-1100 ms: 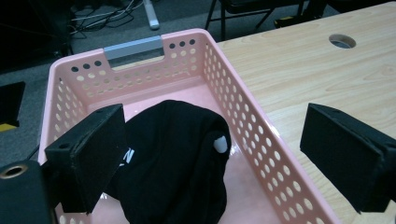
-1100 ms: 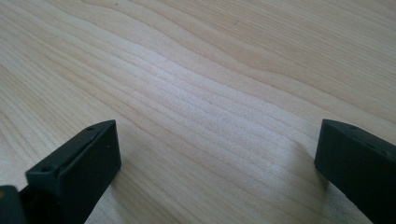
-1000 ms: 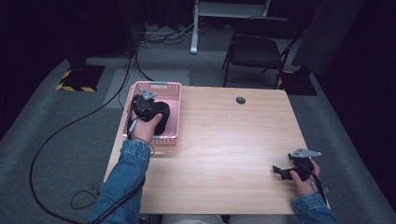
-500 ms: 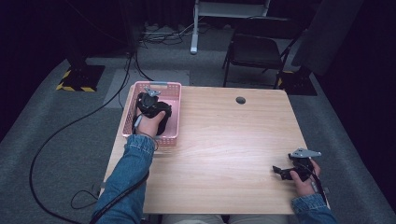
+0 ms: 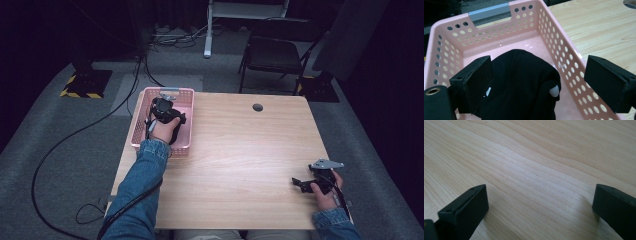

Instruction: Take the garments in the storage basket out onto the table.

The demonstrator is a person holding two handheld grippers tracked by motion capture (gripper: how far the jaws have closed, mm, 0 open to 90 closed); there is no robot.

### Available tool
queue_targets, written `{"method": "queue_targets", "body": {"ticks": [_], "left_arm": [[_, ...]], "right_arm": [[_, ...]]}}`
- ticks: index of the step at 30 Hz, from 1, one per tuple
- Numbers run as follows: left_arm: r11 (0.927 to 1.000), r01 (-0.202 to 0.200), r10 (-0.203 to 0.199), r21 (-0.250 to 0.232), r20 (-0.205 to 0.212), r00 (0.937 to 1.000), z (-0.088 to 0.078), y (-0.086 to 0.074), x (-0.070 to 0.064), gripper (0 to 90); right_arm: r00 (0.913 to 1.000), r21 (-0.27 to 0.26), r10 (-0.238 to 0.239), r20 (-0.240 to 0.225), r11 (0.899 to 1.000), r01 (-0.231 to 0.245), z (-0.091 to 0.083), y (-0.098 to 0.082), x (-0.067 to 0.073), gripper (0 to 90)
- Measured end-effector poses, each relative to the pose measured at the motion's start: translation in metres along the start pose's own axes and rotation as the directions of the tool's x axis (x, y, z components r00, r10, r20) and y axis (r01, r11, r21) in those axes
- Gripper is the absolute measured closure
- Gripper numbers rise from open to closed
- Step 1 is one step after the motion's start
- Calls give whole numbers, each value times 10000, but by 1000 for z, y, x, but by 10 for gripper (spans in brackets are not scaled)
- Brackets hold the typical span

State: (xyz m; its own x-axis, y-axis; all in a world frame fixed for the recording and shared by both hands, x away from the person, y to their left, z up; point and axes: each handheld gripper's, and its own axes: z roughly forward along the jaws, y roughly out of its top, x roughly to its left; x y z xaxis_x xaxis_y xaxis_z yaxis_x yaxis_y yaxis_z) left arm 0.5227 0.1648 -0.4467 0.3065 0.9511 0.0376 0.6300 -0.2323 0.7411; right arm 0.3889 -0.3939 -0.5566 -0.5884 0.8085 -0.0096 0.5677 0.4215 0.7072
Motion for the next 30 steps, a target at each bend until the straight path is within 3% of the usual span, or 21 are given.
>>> {"method": "queue_targets", "body": {"ticks": [13,20,30], "left_arm": [[9981,-64,62,619,35,10000,18,-2,2,91],[9902,-401,425,1337,-157,9990,31,0,-4,101],[9828,-352,429,1812,-387,9983,42,-4,-2,109]], "right_arm": [[10000,-4,-12,19,10000,12,0,0,0,3],[10000,-8,-25,37,10000,25,0,0,0,3],[10000,-12,-28,40,10000,28,0,0,0,3]]}}
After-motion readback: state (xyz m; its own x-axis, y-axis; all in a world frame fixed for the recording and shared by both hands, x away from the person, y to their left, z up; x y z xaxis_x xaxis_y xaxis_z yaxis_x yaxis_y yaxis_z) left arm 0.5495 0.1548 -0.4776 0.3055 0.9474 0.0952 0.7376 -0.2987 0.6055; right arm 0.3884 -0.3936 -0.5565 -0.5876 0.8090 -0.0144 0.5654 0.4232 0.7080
